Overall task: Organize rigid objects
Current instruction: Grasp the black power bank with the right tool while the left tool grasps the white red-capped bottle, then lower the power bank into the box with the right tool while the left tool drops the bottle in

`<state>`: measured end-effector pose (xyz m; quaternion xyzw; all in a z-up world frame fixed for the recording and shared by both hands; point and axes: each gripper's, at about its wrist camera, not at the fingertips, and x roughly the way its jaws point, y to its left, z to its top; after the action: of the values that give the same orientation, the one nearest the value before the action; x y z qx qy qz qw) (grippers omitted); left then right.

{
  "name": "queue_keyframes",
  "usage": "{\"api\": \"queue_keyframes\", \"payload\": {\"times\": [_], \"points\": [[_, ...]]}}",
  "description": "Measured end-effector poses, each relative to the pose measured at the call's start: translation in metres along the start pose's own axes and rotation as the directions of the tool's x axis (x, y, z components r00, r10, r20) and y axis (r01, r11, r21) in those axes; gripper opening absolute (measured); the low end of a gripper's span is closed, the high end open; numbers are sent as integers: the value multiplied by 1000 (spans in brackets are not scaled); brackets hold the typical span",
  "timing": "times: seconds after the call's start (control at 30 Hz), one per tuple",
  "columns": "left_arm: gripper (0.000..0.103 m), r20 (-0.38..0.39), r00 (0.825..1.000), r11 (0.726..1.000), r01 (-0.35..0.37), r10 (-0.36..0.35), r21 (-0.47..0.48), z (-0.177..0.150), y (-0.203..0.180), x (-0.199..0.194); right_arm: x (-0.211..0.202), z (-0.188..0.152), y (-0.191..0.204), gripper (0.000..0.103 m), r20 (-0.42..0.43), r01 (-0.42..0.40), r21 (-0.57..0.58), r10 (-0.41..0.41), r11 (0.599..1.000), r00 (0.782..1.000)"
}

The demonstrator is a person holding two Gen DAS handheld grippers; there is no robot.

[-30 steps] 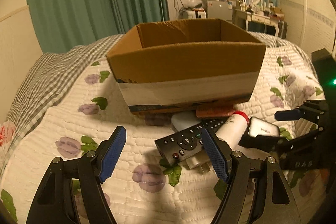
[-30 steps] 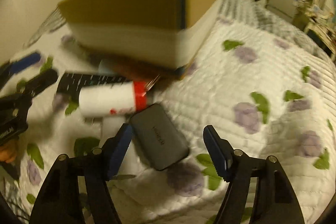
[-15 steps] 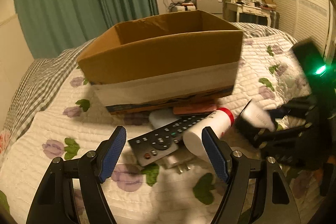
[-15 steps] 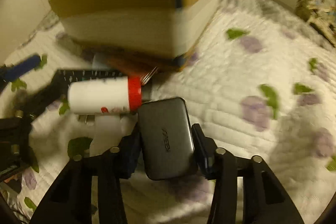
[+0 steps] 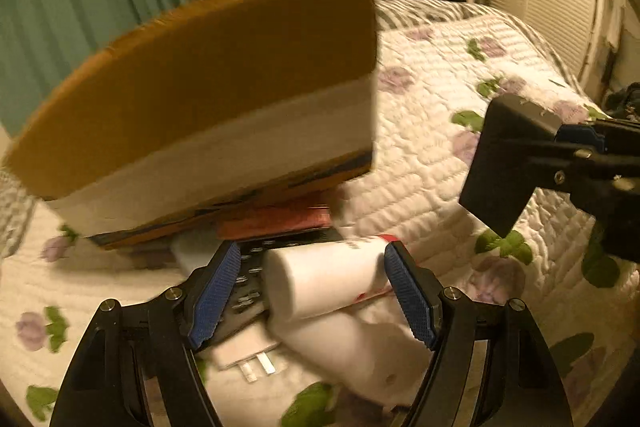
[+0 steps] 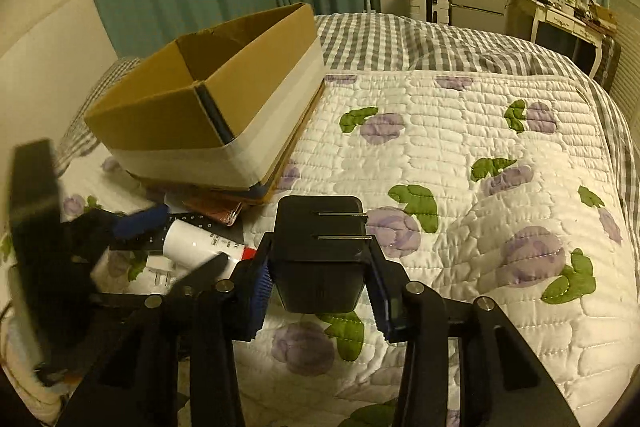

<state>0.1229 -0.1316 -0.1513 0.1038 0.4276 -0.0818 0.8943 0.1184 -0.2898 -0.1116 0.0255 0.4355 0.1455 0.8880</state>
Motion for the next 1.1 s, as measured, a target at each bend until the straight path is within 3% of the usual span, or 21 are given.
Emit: {"api": "queue_keyframes", "payload": {"times": [0.13, 0.27, 0.4, 0.47, 0.6, 0.7, 0.9, 1.1], "points": [[78, -4, 1000, 998, 8, -8, 69, -3, -14, 12, 4, -1, 1, 42, -12, -4, 4, 4, 1000, 1000], [71, -10, 1000, 997, 24, -23, 72, -4, -14, 3, 3, -1, 3, 42, -4, -1, 1, 1, 1000, 1000], [44, 25, 996, 994, 78, -80, 75, -9, -12, -26, -8, -1, 0, 42, 30, 17, 11, -18, 1000, 999], [39, 24, 991, 988, 131, -133, 78, -10, -12, -35, -13, -1, -1, 42, 40, 25, 16, -25, 1000, 999], [38, -28, 994, 987, 105, -102, 120, -17, -23, -18, -16, -2, -4, 42, 43, 25, 27, -26, 999, 999], [37, -15, 995, 989, 101, -100, 110, -17, -23, -19, -17, -2, -4, 42, 44, 23, 25, -24, 999, 999], [36, 101, 992, 996, 67, -73, 62, 0, -11, -61, -39, 0, 4, 42, 85, 57, -10, -56, 998, 995], [37, 240, 970, 1000, 28, -28, 2, 27, 22, -134, -88, 25, 32, 42, 164, 73, -78, -59, 994, 985]]}}
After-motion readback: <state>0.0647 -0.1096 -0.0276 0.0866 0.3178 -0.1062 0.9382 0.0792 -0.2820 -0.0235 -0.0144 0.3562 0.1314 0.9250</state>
